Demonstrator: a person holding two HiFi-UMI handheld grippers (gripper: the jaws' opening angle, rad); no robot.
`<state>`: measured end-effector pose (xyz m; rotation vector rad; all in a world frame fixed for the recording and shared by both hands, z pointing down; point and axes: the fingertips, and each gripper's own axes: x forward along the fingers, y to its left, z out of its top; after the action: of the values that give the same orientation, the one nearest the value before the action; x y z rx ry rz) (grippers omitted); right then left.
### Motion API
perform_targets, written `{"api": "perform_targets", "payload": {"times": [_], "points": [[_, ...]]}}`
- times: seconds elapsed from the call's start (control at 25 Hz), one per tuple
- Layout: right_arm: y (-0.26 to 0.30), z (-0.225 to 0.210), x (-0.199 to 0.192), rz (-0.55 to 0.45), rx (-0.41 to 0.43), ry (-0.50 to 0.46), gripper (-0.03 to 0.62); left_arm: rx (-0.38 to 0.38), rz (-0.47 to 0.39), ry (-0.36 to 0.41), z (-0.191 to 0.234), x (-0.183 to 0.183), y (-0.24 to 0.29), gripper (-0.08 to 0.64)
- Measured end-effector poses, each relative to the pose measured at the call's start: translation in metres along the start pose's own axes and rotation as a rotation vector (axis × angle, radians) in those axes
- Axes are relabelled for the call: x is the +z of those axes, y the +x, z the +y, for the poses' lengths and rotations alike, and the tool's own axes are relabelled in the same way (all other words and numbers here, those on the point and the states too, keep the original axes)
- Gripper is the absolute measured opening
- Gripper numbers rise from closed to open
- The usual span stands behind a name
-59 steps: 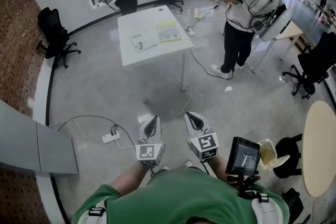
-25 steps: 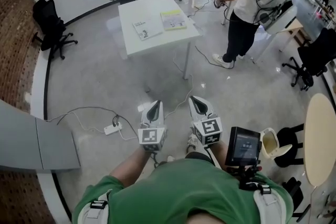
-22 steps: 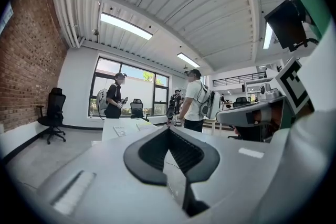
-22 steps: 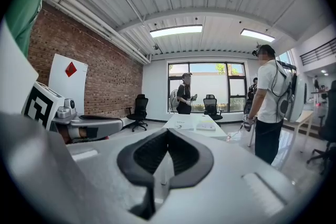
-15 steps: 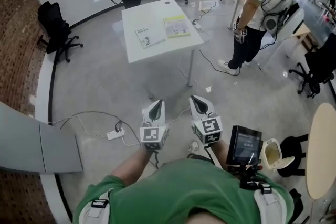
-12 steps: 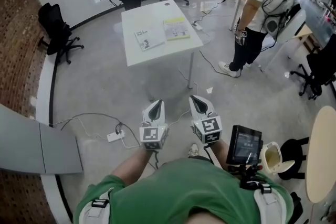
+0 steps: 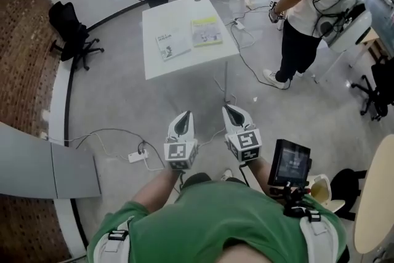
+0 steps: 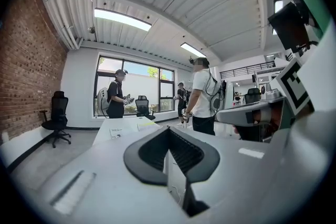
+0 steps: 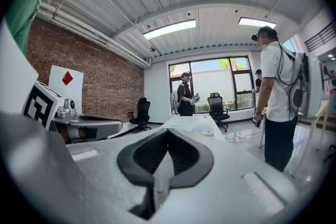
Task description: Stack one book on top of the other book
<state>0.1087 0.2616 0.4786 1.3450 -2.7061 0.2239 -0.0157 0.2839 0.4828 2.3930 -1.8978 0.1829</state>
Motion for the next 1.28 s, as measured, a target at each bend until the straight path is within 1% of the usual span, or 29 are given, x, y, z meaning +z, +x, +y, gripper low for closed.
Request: {"api": "perform_targets", "payload": {"times": [0.16, 0.32, 0.44, 0.56, 0.72, 0.76, 0.88, 0.96, 1.08, 1.2, 1.28], "points": [[0.011, -0.022, -0.004, -0.006, -0.005, 0.002, 0.003, 0.013, 0.014, 0.016, -0.002, 0.000, 0.015, 0.006], [0.026, -0.033, -0.002, 0.009, -0.014, 0.013, 0.003, 0.000, 0.012, 0.036, 0.006, -0.013, 0.036, 0.006], [0.044, -0.044, -0.004, 0.019, -0.020, 0.005, 0.003, 0.003, 0.017, 0.005, 0.014, -0.009, 0.056, 0.006], [0.061, -0.052, 0.001, 0.045, -0.033, -0.005, 0.003, -0.001, 0.008, 0.002, 0.026, -0.012, 0.079, 0.006], [0.091, -0.065, 0.005, 0.054, -0.062, -0.051, 0.003, -0.001, 0.014, -0.032, 0.046, -0.005, 0.106, 0.006], [0.099, -0.067, 0.006, 0.054, -0.064, -0.054, 0.003, -0.006, 0.010, -0.026, 0.052, -0.006, 0.114, 0.006], [0.121, -0.070, 0.012, 0.063, -0.084, -0.057, 0.003, -0.021, 0.004, 0.024, 0.070, -0.011, 0.133, 0.006], [0.137, -0.071, 0.018, 0.055, -0.095, -0.059, 0.003, -0.025, 0.000, 0.043, 0.082, -0.008, 0.144, 0.006], [0.156, -0.074, 0.021, 0.067, -0.125, -0.064, 0.003, -0.045, -0.016, 0.048, 0.098, 0.000, 0.160, 0.006], [0.170, -0.077, 0.014, 0.086, -0.151, -0.065, 0.003, -0.064, -0.017, 0.040, 0.109, -0.004, 0.175, 0.006], [0.178, -0.076, 0.011, 0.084, -0.151, -0.054, 0.003, -0.069, -0.006, 0.037, 0.116, -0.008, 0.180, 0.006]]}}
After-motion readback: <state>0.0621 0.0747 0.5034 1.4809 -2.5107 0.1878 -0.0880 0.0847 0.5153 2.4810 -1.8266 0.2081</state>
